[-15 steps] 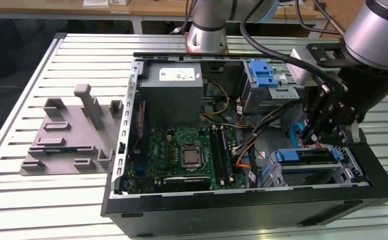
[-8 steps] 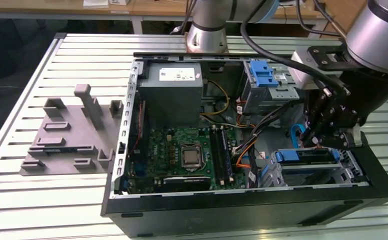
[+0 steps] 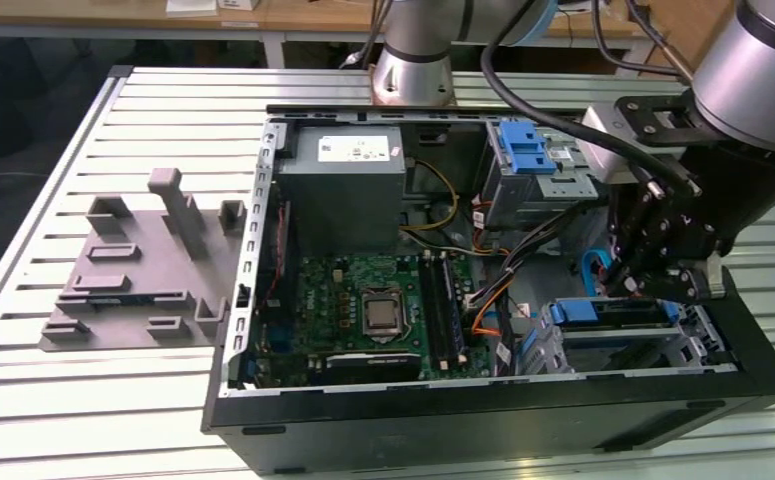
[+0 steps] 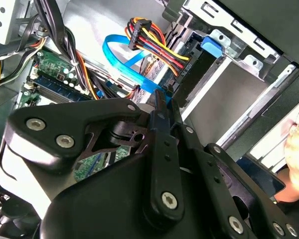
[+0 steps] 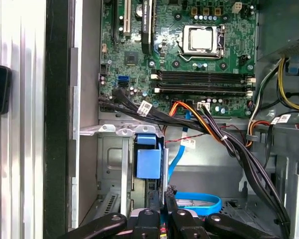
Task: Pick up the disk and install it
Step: 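Insert the second disk wire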
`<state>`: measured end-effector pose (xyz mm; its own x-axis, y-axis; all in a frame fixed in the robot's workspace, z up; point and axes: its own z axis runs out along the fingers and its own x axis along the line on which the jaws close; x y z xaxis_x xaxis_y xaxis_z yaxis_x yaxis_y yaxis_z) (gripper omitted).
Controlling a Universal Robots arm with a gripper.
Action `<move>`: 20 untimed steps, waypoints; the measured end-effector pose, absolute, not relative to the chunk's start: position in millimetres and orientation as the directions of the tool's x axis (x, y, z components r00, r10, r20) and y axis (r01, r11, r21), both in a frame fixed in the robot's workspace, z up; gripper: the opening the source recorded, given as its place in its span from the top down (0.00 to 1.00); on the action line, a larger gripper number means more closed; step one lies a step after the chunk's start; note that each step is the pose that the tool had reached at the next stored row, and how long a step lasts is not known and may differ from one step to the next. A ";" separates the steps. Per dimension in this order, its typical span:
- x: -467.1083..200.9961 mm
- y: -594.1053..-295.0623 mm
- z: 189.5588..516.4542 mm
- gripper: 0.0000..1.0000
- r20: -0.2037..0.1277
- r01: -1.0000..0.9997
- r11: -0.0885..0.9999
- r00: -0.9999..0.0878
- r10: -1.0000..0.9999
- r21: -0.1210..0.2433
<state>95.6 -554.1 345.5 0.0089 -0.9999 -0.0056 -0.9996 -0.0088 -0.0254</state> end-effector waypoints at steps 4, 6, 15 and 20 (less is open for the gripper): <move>95.6 -556.4 343.3 0.84 -0.006 -1.000 -0.009 0.009 -1.000 -0.026; 95.7 -557.0 342.5 0.84 -0.006 -1.000 -0.009 0.009 -1.000 -0.027; 95.6 -558.9 339.3 0.84 -0.006 -1.000 -0.009 0.009 -1.000 -0.027; 95.9 -558.9 337.9 0.84 -0.007 -1.000 -0.009 0.009 -1.000 -0.027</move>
